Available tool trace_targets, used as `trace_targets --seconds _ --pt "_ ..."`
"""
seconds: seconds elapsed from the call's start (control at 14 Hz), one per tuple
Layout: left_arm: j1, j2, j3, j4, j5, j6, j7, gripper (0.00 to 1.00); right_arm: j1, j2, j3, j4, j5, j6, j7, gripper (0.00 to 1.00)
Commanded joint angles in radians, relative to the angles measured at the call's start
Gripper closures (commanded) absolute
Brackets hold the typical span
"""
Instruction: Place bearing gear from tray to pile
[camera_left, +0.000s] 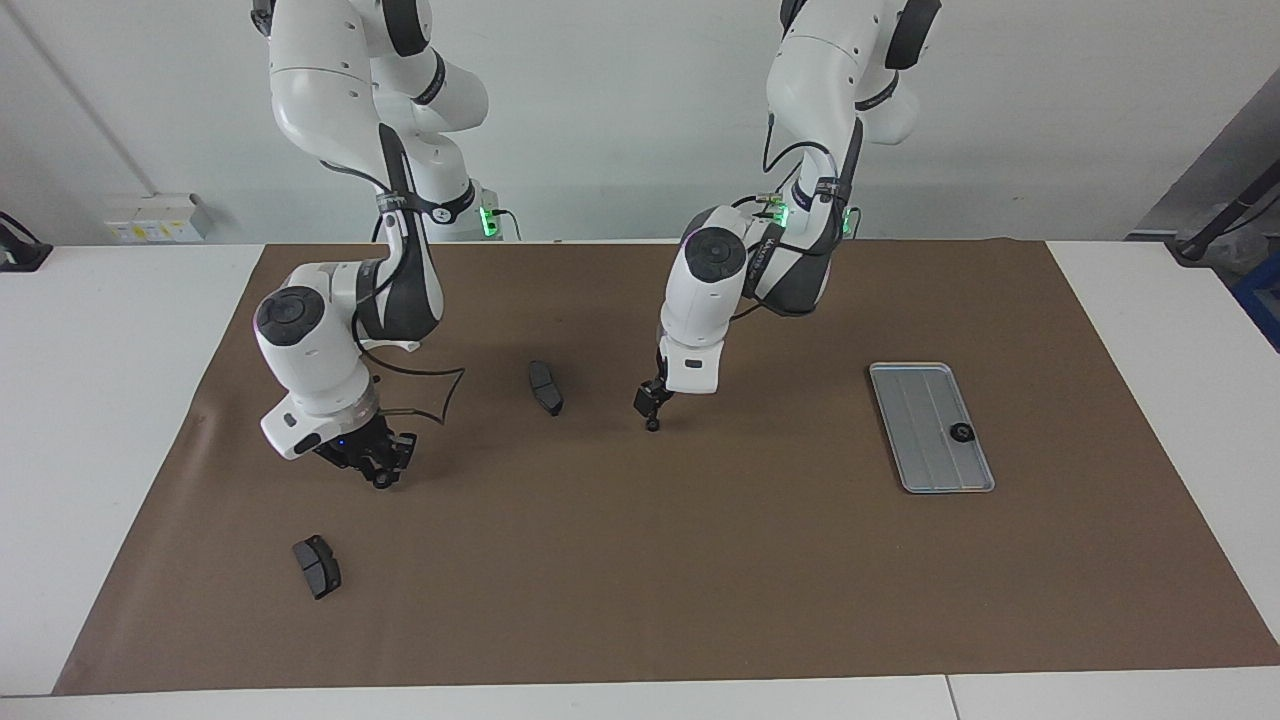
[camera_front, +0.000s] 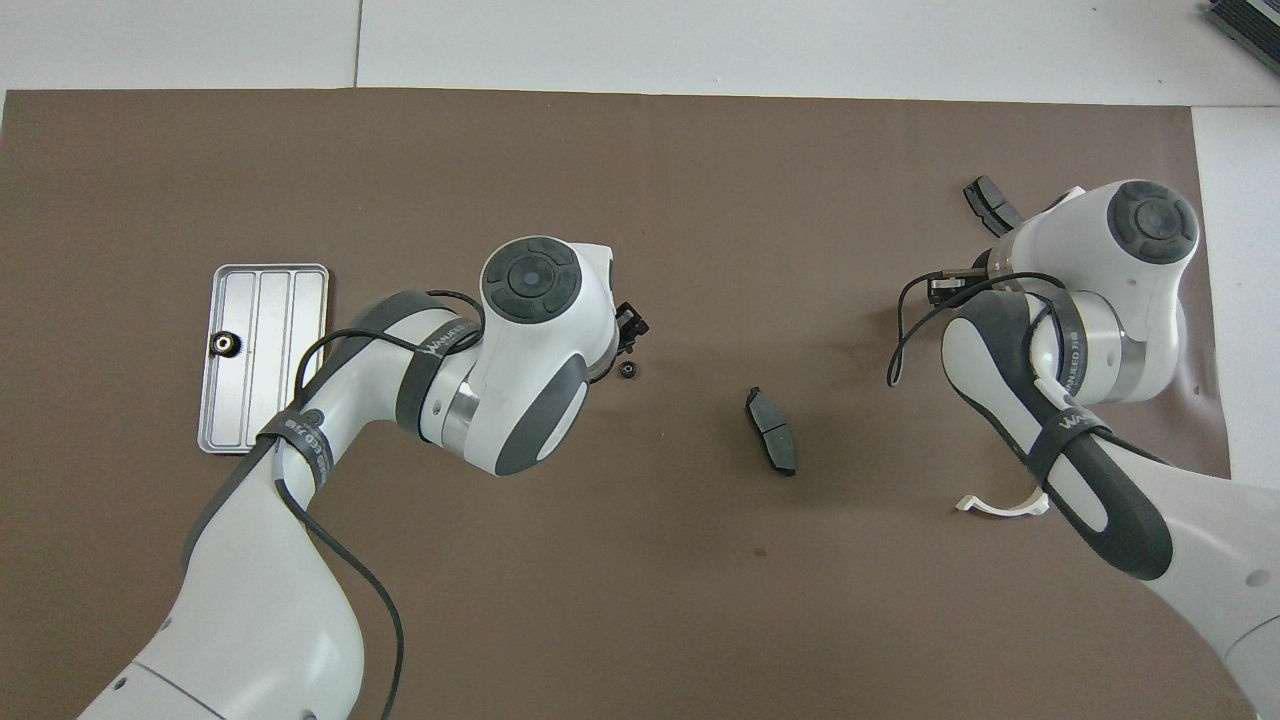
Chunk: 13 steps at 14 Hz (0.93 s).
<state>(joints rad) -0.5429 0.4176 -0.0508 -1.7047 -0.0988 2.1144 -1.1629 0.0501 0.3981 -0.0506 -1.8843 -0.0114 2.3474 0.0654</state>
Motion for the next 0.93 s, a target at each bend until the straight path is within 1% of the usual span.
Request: trace_targets --seconds 0.0,0.07,0.14,0.21,0.29,0.43,0.57,0.71,0.86 --pt "0.171 -0.007 -0.003 0.066 -0.001 -0.125 0.226 0.01 -0.013 -0.011 0.014 -0.03 0.051 0.027 -0.038 0.84" --pt "0.239 -0.008 -0.003 0.066 -0.001 -0.132 0.327 0.02 -0.013 -0.01 0.014 -0.03 0.053 0.027 -0.038 0.78" --pt "0.306 -0.013 -0.003 0.063 -0.001 -0.139 0.433 0.02 -0.012 -0.011 0.014 -0.03 0.053 0.027 -0.039 0.5" --pt "0.372 -0.014 -0.003 0.057 -0.001 -0.14 0.539 0.02 -0.01 -0.01 0.014 -0.03 0.053 0.027 -0.036 0.01" --pt "0.435 -0.016 -0.003 0.053 -0.001 -0.142 0.654 0.02 -0.007 -0.013 0.014 -0.027 0.053 0.027 -0.035 0.0" --pt "0.523 -0.023 -0.001 0.034 -0.001 -0.142 0.832 0.02 0.014 -0.036 0.015 -0.012 0.053 0.017 -0.027 0.0" --pt "0.576 -0.033 0.0 -0.001 -0.001 -0.139 0.972 0.02 0.04 -0.071 0.014 -0.001 0.051 0.003 -0.01 0.0" --pt "0.627 -0.043 0.0 -0.03 -0.001 -0.131 1.095 0.03 0.077 -0.096 0.014 0.023 0.048 -0.037 0.04 0.0" --pt "0.653 -0.054 0.0 -0.049 0.016 -0.125 1.164 0.06 0.117 -0.107 0.014 0.083 0.047 -0.126 0.114 0.0"
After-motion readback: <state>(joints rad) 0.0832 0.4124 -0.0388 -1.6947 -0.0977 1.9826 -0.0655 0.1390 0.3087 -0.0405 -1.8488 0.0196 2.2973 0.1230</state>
